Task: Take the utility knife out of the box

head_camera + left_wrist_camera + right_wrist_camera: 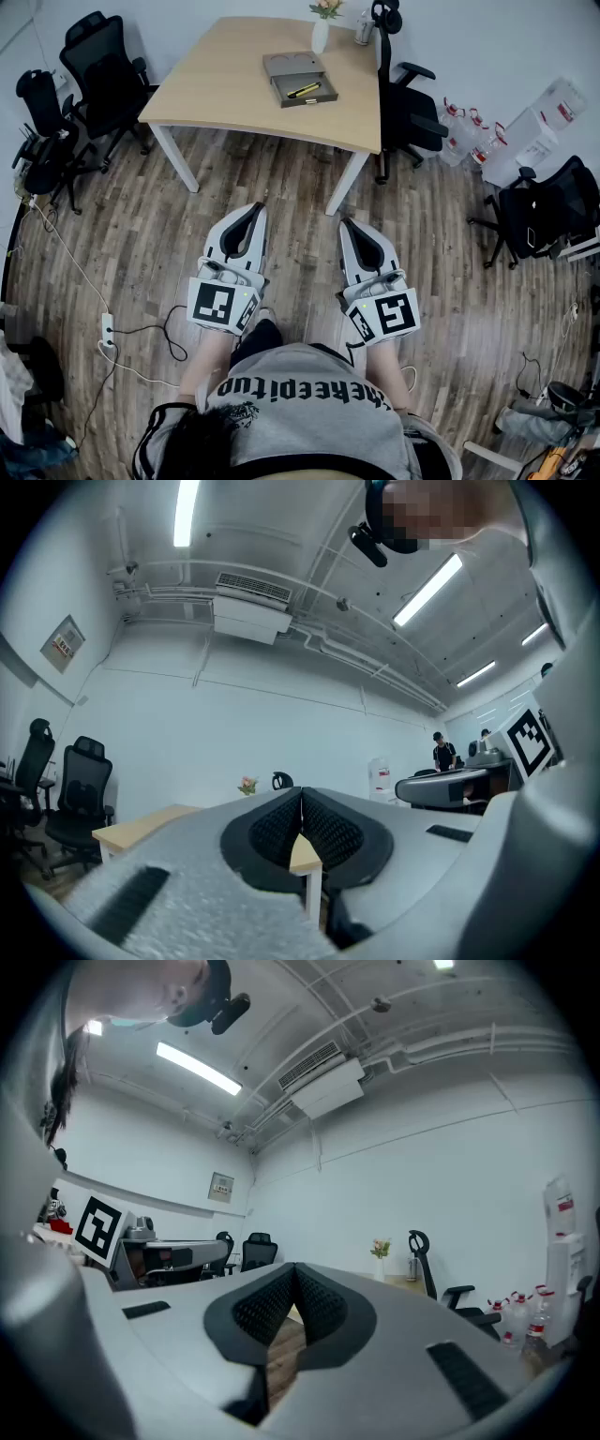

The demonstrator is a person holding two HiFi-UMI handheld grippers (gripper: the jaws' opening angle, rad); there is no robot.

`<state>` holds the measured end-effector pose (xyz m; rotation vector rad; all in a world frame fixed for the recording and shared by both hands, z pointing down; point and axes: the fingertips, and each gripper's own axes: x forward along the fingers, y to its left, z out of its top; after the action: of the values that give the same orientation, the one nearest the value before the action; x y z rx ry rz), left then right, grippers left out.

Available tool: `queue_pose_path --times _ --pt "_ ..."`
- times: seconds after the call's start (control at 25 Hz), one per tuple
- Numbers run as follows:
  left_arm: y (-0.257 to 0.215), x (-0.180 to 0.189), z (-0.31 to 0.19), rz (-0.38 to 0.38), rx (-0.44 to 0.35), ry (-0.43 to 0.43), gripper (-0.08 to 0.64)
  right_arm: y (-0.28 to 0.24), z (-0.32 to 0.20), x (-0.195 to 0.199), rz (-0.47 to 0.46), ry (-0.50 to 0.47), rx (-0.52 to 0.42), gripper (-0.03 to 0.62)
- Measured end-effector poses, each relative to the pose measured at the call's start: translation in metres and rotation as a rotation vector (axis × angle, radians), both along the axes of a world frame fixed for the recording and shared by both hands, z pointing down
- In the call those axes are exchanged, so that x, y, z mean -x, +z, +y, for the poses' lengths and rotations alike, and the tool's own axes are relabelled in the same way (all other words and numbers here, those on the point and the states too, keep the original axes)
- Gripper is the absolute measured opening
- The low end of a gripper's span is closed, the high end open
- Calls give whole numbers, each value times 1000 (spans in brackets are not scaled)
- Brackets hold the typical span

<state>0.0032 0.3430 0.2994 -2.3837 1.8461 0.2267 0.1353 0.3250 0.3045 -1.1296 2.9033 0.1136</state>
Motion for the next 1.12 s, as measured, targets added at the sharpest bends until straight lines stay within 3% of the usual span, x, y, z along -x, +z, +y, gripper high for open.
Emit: queue_pose_path --times 0.52,1.12 --pt "-6 9 -16 4 -19 8 18 -3 -14 7 -2 13 -10 6" --pt "-6 67 -54 -23 -40 62 18 1 -46 60 -50 97 -22 6"
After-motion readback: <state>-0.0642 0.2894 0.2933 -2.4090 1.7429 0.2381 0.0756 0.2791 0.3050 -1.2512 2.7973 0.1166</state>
